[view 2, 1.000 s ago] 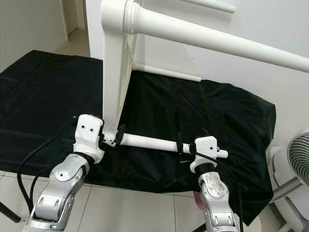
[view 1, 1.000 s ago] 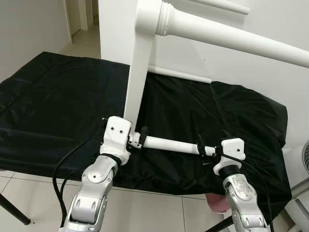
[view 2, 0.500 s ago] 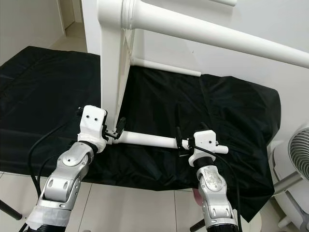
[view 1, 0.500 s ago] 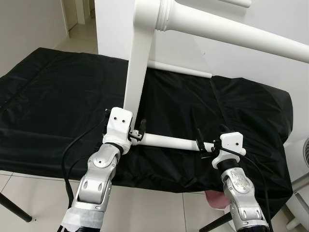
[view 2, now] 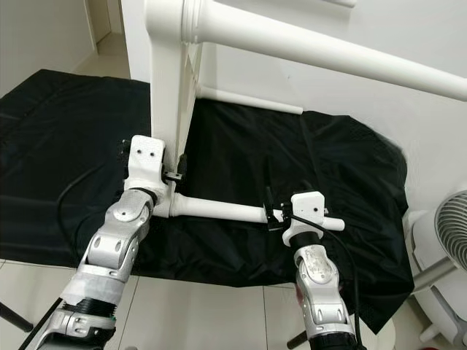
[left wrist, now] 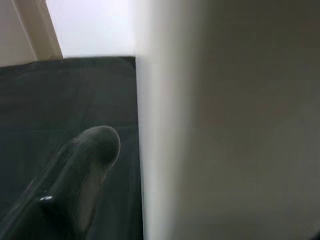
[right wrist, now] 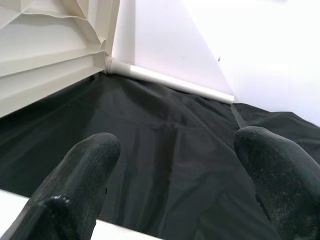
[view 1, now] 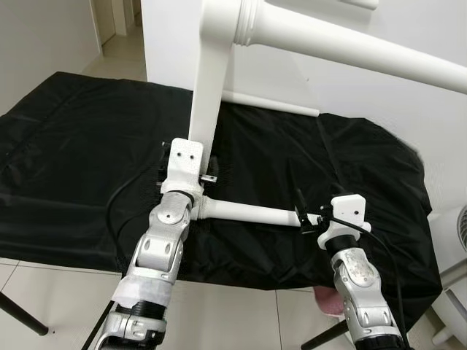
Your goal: Building children table
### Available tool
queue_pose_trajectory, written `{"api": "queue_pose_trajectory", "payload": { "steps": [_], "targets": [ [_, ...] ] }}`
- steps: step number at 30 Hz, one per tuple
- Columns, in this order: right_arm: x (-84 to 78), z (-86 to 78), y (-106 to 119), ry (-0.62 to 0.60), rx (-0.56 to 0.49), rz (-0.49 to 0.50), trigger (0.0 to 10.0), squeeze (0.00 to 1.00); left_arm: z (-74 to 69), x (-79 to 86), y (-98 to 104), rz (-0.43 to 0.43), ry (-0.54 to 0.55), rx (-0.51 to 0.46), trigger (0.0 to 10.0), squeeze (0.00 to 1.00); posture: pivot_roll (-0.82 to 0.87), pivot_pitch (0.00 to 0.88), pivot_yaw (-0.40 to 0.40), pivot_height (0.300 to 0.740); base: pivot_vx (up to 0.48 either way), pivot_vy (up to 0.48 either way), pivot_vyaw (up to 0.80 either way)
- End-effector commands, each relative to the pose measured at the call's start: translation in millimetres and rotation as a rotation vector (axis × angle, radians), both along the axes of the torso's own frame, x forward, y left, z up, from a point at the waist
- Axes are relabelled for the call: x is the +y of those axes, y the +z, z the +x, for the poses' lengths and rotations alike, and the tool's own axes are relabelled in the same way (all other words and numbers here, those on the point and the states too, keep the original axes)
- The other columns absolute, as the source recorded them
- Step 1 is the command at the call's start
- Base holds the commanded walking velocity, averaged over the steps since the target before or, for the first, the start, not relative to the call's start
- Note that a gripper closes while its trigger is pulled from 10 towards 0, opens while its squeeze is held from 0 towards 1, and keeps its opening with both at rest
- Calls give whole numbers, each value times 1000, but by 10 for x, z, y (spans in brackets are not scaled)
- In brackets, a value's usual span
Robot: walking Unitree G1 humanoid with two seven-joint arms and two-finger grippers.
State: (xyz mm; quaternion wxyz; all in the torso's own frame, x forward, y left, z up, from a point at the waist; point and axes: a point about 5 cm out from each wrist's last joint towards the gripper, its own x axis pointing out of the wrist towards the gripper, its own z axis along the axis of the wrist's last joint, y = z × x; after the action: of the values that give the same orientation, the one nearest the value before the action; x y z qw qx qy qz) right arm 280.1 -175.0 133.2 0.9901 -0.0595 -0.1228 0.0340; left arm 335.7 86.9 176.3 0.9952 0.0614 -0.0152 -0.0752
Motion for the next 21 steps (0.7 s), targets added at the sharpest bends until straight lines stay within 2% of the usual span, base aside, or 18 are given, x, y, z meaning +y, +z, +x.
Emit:
{"api": "queue_pose_trajectory", "payload": {
  "steps": [1, 5, 12, 21],
  "targets": [
    [-33, 6, -11, -19, 5, 3, 10000, 0, 19, -6, 1, 6, 51, -1, 10000, 0, -25, 0, -98, 740, 0, 0, 0],
    [-7, 21, 18, -29, -9, 22, 10000, 0, 158, 0, 55, 16, 125, 10, 10000, 0, -29, 0, -84, 740, 0, 0, 0],
    [17, 13, 11, -35, -10, 31, 10000, 0, 231, -20, 55, 40, 184, 2, 10000, 0, -35, 0, -76, 740, 0, 0, 0],
    [22, 8, 11, -45, -11, 34, 10000, 0, 295, 6, 56, 54, 203, -19, 10000, 0, -39, 0, -72, 740, 0, 0, 0]
  ]
}}
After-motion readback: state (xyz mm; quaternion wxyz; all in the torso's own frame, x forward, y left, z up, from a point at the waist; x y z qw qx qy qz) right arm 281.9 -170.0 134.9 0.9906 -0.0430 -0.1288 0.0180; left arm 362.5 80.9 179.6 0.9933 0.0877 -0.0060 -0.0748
